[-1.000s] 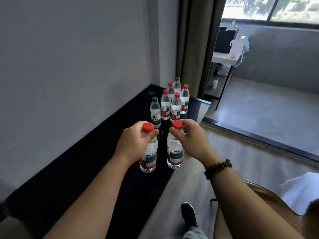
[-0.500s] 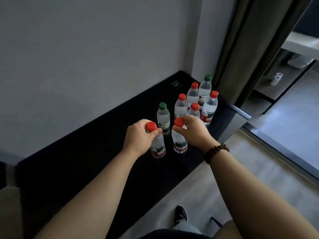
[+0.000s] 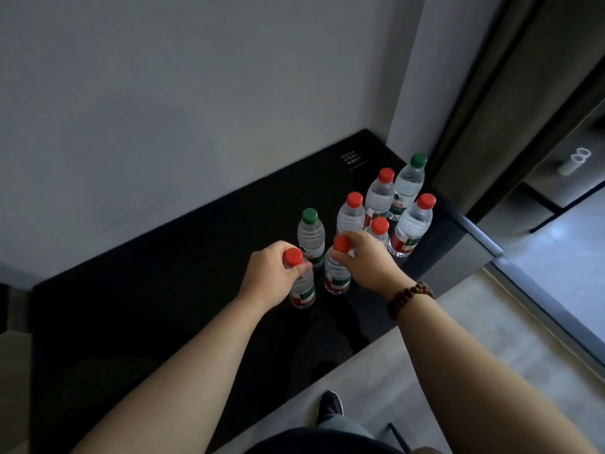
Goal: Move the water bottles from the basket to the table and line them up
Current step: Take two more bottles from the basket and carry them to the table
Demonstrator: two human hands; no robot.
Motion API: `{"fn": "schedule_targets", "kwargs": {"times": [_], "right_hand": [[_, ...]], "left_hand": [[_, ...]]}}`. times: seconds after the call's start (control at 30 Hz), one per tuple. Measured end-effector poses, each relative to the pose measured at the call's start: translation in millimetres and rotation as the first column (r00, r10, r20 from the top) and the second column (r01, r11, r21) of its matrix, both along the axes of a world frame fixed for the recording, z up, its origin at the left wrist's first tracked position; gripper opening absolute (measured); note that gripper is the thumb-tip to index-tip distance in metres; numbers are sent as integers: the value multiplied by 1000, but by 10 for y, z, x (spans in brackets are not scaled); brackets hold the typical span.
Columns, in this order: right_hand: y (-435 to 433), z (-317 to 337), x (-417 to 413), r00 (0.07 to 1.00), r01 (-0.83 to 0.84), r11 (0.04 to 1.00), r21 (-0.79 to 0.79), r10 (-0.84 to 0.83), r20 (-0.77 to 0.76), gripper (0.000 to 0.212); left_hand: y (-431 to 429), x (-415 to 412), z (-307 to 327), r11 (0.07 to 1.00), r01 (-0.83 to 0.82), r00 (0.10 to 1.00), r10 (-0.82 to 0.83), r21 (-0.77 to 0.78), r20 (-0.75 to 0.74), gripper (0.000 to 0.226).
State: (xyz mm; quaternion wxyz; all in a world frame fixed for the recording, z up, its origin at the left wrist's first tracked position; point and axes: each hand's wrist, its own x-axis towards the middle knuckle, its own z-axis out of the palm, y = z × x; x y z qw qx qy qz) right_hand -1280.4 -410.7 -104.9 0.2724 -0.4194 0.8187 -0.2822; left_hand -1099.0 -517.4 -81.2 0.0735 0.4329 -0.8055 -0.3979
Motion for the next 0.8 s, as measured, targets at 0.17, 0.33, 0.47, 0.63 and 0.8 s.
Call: {"fn": "schedule_targets", "kwargs": {"times": [0.17, 0.33, 0.47, 0.63, 0.8], "right_hand": [[-38, 68, -6, 999, -26, 999, 36, 27, -19, 42], [-68, 165, 39, 996, -45, 998, 43, 48, -72, 47], [-109, 313, 106, 994, -69, 997, 42, 72, -86, 52], [-228, 590, 278, 978, -135, 991, 21, 137, -156, 50], [-475, 875, 762, 950, -215, 975, 48, 220, -222, 53]], "left_hand": [[-27, 15, -91, 998, -5, 1000, 4, 66, 20, 19], [-26, 58, -123, 997, -21, 1000, 20, 72, 8, 22], [-70, 75, -67, 993, 5, 998, -13, 122, 64, 35], [-173, 213, 123, 981, 102, 978, -130, 166, 166, 76], [-359, 736, 466, 994, 39, 969, -62, 99, 240, 75]]}}
